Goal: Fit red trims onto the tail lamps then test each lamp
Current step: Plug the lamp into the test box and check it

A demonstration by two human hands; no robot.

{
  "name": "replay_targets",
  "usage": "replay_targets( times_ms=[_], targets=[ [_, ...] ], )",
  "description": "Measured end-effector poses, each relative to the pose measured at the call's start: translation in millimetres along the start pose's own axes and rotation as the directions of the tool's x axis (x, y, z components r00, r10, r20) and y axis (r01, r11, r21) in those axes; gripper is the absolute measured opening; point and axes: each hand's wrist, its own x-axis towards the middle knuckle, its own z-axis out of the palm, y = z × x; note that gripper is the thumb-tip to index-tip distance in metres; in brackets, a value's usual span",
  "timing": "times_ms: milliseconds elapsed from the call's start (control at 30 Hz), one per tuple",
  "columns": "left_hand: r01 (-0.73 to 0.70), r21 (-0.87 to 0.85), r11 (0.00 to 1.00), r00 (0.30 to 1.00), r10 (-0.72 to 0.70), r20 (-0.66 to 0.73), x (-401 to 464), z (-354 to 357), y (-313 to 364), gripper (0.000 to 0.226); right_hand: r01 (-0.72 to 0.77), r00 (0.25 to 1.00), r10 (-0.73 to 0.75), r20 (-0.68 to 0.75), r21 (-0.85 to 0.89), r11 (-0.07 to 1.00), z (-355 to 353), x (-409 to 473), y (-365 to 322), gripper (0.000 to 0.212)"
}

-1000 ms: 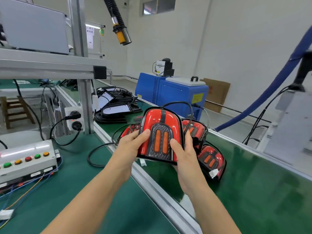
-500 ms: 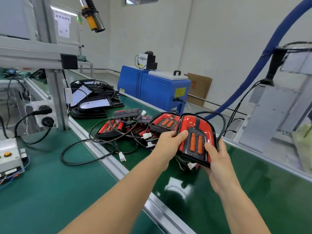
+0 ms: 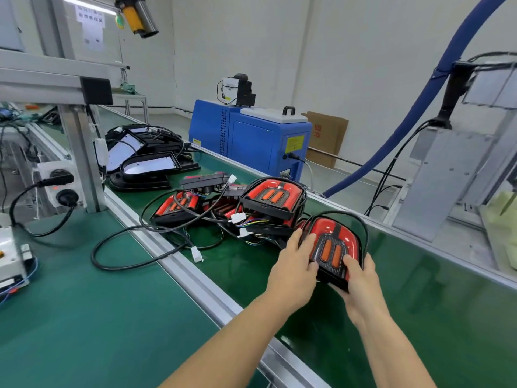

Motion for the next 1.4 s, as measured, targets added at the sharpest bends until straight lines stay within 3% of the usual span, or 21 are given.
replay_targets(
  times_ms=[167,333,467,567,667,733,800,967,1100,1233,1400],
  targets=[
    [-0.06,0.244,0.968,0.997,0.072,-0.041,-1,2,-14,0.052,-0.066,0.997,0.067,-0.025,0.014,0.998,13,10,4,0.053],
    [-0.078,0.555,0.828,0.99,0.129,-0.053,6,-2,-17,0.06,-0.138,0.987,0.138,-0.083,0.012,0.99,28,32,-8,0.059],
    [-0.108,0.645,0.756,0.989,0.147,-0.006,7,0,-16,0.067,-0.183,0.979,0.151,-0.133,-0.267,0.946,24,43,-12,0.063],
    [-0.134,0.667,0.733,0.989,0.143,0.042,8,1,-14,0.068,-0.046,0.986,-0.058,-0.153,-0.599,0.8,21,42,-11,0.065],
    [-0.164,0.673,0.721,0.985,0.154,0.074,8,2,-10,0.068,0.193,0.959,-0.277,0.062,-0.857,0.478,27,33,-13,0.034],
    [-0.197,0.636,0.746,0.979,0.18,0.093,8,2,-9,0.07,0.275,0.946,-0.277,0.17,-0.873,0.402,31,30,-12,0.029],
    [-0.235,0.566,0.79,0.972,0.21,0.11,6,2,-10,0.073,0.278,0.948,-0.262,0.182,-0.873,0.4,30,27,-11,0.037],
    [-0.33,0.415,0.848,0.944,0.292,0.154,3,0,-8,0.079,0.272,0.939,-0.323,0.114,-0.822,0.501,27,19,-10,0.051],
    [-0.296,0.196,0.935,0.952,0.273,0.136,-3,-6,-6,0.075,0.29,0.947,-0.29,0.142,-0.767,0.573,30,19,-12,0.052],
    [-0.251,0.086,0.964,0.967,0.247,0.057,-8,-8,-13,0.079,0.309,0.936,-0.312,0.165,-0.811,0.497,35,17,-16,0.048],
    [-0.12,-0.116,0.986,0.984,0.133,0.115,-10,-10,-13,0.09,0.33,0.93,-0.291,0.227,-0.863,0.382,40,15,-21,0.046]
  ],
)
